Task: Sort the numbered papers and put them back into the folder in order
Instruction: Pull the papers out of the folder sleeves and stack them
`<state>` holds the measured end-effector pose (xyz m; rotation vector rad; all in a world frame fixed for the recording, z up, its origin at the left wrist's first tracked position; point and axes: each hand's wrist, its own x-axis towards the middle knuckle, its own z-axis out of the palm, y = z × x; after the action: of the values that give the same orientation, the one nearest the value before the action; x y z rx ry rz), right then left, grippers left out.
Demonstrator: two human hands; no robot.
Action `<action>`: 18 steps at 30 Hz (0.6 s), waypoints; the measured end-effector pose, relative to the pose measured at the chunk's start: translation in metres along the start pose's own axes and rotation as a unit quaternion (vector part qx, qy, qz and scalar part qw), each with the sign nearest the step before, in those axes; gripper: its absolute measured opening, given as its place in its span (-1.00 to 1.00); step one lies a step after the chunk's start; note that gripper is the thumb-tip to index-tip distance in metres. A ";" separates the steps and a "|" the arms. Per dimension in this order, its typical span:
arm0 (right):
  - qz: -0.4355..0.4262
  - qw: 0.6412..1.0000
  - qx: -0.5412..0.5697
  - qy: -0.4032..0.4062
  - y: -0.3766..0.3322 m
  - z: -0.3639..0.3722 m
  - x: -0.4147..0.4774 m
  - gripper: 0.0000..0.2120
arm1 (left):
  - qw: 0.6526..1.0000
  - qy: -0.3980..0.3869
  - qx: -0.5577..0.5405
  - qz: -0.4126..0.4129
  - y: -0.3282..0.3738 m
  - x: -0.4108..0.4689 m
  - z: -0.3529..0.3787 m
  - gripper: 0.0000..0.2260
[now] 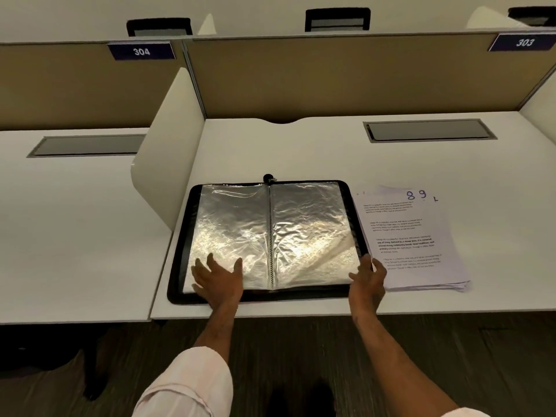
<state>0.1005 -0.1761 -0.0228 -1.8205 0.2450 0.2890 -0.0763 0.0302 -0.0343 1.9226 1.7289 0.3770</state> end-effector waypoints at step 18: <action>0.029 0.995 -0.045 -0.079 -0.011 -0.005 0.036 -0.53 | 0.974 0.000 -0.225 -0.037 0.022 0.022 -0.017 -0.65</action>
<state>0.1380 -0.1790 -0.0231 -1.8709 0.1766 0.4894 -0.0635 0.0539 -0.0115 1.5280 1.5461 0.6750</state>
